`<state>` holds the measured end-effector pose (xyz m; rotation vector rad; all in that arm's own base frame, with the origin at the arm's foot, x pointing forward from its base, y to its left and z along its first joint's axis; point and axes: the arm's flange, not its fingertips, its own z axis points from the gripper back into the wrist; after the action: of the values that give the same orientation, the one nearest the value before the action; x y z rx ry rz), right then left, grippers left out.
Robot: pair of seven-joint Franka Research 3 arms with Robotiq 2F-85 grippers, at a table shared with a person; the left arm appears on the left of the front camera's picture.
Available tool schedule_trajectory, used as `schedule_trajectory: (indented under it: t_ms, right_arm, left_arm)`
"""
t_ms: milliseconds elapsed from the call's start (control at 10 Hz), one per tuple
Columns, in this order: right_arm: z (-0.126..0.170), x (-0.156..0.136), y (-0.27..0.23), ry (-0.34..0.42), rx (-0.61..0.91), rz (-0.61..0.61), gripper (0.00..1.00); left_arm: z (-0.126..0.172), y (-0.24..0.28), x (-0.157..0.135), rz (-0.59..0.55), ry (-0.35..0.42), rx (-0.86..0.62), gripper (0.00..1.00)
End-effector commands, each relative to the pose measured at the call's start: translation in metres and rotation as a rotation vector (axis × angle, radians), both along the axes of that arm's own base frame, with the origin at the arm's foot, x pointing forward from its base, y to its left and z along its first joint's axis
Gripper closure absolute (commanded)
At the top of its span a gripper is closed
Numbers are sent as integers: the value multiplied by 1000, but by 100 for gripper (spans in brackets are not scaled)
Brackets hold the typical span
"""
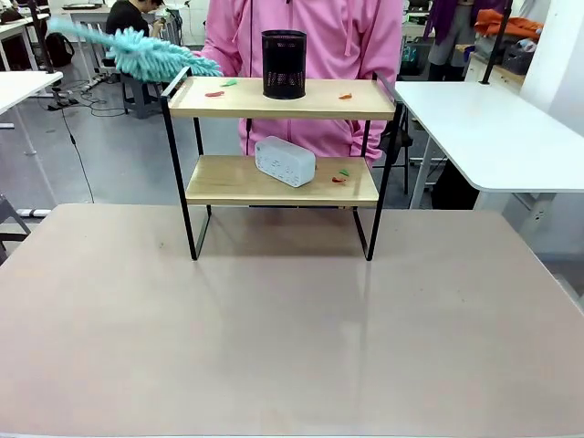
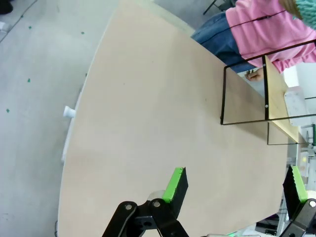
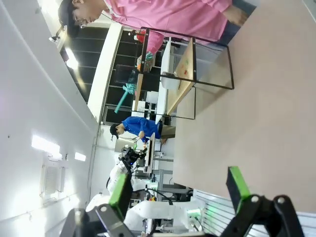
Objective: Clean the shelf.
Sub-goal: Pick up the Duster from the human.
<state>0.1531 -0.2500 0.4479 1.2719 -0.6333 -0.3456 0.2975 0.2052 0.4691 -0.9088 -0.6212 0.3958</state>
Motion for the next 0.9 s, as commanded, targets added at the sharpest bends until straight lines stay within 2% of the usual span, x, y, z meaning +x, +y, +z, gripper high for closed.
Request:
schedule_trajectory:
  t_ms: [0, 800]
  right_arm:
    - [1, 2, -1, -35, -7, -6, 0]
    - [1, 2, -1, -35, -7, -6, 0]
  left_arm:
    - [-4, -1, 1, -15, -10, 9, 0]
    - [-4, -1, 1, -15, -10, 9, 0]
